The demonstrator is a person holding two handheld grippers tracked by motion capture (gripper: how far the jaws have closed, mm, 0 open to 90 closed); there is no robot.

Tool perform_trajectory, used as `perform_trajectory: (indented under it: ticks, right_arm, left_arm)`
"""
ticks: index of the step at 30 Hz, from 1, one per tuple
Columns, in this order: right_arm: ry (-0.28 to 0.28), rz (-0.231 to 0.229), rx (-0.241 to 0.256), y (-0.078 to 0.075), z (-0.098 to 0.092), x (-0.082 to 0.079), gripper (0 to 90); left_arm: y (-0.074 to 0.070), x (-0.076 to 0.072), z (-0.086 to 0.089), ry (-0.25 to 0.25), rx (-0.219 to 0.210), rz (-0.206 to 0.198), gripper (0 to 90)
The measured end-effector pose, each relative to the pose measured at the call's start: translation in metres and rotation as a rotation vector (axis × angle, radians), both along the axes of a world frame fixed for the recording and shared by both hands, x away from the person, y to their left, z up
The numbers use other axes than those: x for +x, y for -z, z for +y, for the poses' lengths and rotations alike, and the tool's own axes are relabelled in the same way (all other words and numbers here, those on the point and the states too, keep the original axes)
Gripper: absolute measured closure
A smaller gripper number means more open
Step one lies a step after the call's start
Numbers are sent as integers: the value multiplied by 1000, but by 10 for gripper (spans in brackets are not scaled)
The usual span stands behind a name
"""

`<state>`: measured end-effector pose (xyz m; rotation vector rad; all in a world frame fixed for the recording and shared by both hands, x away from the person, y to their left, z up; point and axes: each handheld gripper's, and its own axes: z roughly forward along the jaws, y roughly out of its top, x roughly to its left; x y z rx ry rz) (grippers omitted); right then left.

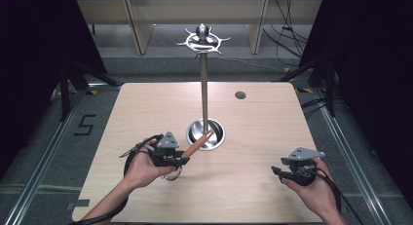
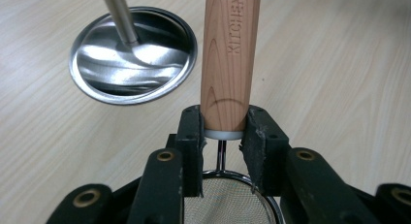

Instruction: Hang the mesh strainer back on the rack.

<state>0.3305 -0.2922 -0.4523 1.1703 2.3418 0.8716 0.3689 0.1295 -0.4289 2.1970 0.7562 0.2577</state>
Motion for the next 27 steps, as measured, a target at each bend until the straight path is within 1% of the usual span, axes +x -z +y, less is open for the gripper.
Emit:
perform_trajectory:
  ticks: [1, 2, 3, 4, 5, 6, 7, 8, 9, 10, 11, 14, 15, 16, 17, 18, 19, 20, 21, 22, 23, 24, 25, 26, 27]
  right_arm:
    - [0, 0, 0, 0, 0, 0, 510]
    - [4, 4, 0, 0, 0, 0, 510]
    - [10, 7, 9, 0, 0, -1, 508]
    - [11, 3, 5, 0, 0, -1, 506]
    - [25, 16, 15, -1, 1, -1, 505]
    - [25, 14, 14, 0, 0, -1, 504]
    - [10, -7, 1, 1, -1, 0, 502]
    - [11, -11, 0, 1, -1, 0, 500]
    - [13, -5, -2, 0, -1, 0, 498]
    - [25, -1, 7, 1, 0, -1, 498]
    - [11, -6, -2, 1, -2, 0, 498]
    - [10, -7, 1, 1, -2, 0, 497]
    - [10, -7, 1, 1, -2, 0, 497]
    - [11, -6, 1, 1, -2, 0, 496]
    - [27, 1, 13, 1, -1, -1, 495]
    - [19, -21, 10, 2, -1, 0, 494]
    - [21, -21, 8, 1, -2, 0, 491]
    - [10, -29, -2, 1, -3, 1, 489]
    - [9, -32, -4, 1, -4, 1, 488]
    - [12, -27, -3, 0, -4, 1, 487]
    - [31, -9, 15, 0, -3, 0, 486]
    - [16, -26, 1, 0, -5, 1, 486]
    - [40, -5, 15, 1, -4, -1, 486]
    - [38, -6, 16, 1, -4, -1, 486]
    - [60, 8, 37, 0, -3, -1, 486]
  left_arm:
    - [0, 0, 0, 0, 0, 0, 694]
    - [-1, -2, 2, -34, -20, 6, 694]
    - [-1, -3, 2, -48, -29, 4, 694]
    - [-1, -5, 3, -68, -38, -1, 694]
    - [-1, -6, 4, -64, -44, 0, 694]
    - [-1, -7, 4, -61, -50, -10, 694]
    - [-2, -8, 4, -65, -47, -16, 694]
    - [-2, -9, 4, -72, -48, -21, 694]
    - [-3, -9, 4, -87, -55, -28, 694]
    - [-4, -10, 5, -93, -59, -29, 694]
    - [-5, -10, 5, -108, -64, -34, 695]
    - [-9, -11, 6, -145, -87, -57, 695]
    - [-9, -11, 6, -145, -87, -57, 695]
    - [-10, -12, 7, -162, -100, -67, 695]
    - [-11, -12, 7, -178, -96, -81, 695]
    - [-12, -13, 7, -184, -108, -81, 695]
    - [-14, -14, 7, -218, -127, -96, 695]
    - [-15, -14, 9, -221, -111, -108, 694]
    - [-16, -14, 8, -236, -129, -112, 694]
    - [-16, -14, 9, -244, -140, -122, 694]
    - [-18, -14, 10, -248, -130, -134, 695]
    - [-18, -14, 9, -264, -149, -141, 695]
    - [-20, -14, 10, -269, -153, -143, 695]
    - [-21, -14, 11, -279, -156, -153, 695]
    - [-21, -14, 11, -283, -162, -158, 695]
